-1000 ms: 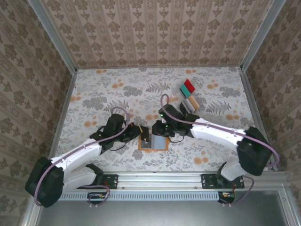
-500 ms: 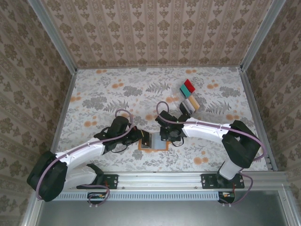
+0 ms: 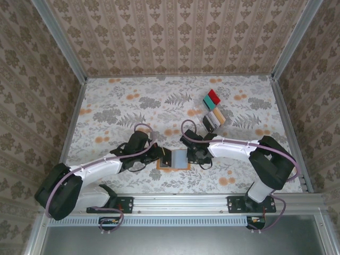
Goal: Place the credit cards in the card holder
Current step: Insert the credit card into the card slot.
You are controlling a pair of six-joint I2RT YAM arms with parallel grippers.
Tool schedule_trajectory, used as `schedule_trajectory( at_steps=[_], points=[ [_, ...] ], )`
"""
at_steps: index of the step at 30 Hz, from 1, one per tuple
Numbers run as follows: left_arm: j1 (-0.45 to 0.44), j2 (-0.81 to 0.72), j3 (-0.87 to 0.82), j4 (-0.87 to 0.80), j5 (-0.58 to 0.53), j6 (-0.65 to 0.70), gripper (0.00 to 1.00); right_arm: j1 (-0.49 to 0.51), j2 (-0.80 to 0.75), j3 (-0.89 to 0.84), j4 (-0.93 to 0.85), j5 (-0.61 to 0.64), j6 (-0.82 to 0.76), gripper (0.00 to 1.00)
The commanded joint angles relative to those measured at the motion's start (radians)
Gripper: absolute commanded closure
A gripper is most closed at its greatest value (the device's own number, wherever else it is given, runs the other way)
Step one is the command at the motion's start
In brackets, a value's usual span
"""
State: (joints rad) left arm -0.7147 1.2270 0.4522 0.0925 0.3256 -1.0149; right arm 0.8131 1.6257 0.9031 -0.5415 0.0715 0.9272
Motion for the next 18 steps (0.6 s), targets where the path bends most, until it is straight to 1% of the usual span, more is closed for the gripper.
schedule_trajectory(
  at_steps=[1,3,7,13,18],
  points=[
    [-0.011,0.029,-0.002,0.101,0.028,0.027,1.00,-0.007,0.007,-0.013,-0.001,0.006,0.018,0.81],
    [-0.018,0.049,-0.010,0.151,0.036,0.023,1.00,-0.008,0.012,-0.017,0.026,0.006,0.018,0.81],
    [-0.037,0.090,-0.010,0.197,0.036,0.030,1.00,-0.010,0.025,-0.027,0.029,0.007,0.016,0.82],
    [-0.057,0.114,-0.008,0.120,-0.028,0.033,1.00,-0.011,0.041,-0.032,0.040,0.002,0.017,0.81],
    [-0.062,0.090,-0.019,0.118,-0.056,0.035,1.00,-0.012,0.055,-0.027,0.052,-0.008,0.018,0.82]
  ],
)
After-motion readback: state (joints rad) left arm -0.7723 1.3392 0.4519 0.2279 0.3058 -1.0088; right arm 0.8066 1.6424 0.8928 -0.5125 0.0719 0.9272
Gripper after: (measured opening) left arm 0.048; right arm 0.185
